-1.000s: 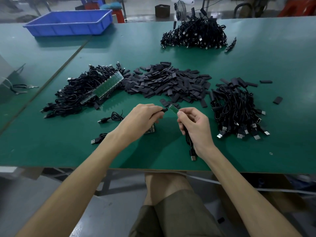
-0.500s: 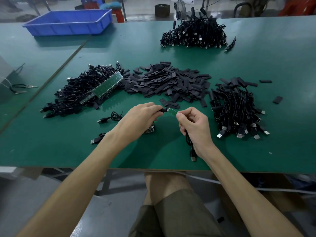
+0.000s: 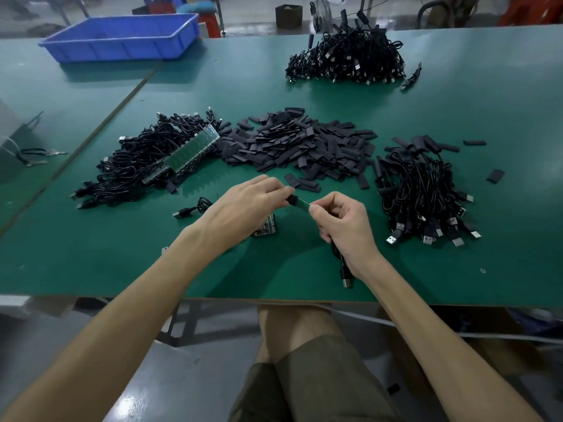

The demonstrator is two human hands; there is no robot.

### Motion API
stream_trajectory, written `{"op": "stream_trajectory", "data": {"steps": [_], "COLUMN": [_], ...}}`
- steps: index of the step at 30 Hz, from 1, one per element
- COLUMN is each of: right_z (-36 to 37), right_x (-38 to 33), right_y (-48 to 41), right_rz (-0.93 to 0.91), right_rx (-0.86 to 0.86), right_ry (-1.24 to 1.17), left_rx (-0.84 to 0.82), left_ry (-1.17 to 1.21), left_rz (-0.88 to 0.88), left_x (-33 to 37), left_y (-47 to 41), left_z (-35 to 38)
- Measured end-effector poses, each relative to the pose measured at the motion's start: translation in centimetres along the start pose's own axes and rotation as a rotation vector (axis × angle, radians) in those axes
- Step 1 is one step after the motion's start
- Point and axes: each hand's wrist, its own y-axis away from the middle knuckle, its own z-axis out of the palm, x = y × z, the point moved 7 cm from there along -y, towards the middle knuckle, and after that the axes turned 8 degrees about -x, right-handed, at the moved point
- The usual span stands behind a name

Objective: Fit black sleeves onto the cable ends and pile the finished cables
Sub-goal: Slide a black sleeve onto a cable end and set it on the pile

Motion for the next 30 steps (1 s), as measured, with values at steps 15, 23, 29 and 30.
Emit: {"op": "stream_trajectory", "data": {"steps": [15, 23, 29, 30], "right_z": [0.1, 0.2, 0.4, 0.4], "right_x": [0.3, 0.3, 0.3, 0.3], "right_y": [0.1, 0.0, -0.1, -0.1], "right_rz": [0.051, 0.048, 0.047, 0.051], "right_rx": [-0.013, -0.047, -0.067, -0.072], "right_ry": [0.059, 0.045, 0.038, 0.032], "left_rx": [-0.221, -0.215, -0.139, -0.13], "left_ry": [-0.023, 0.017, 0.038, 0.038], "left_rz": [0.002, 0.013, 0.02, 0.022], "left_x": [0.7, 1.4, 1.3, 1.3], "left_y": [-0.7, -0.6, -0.2, -0.2], "left_z": [1.5, 2.0, 2.1, 2.1]}}
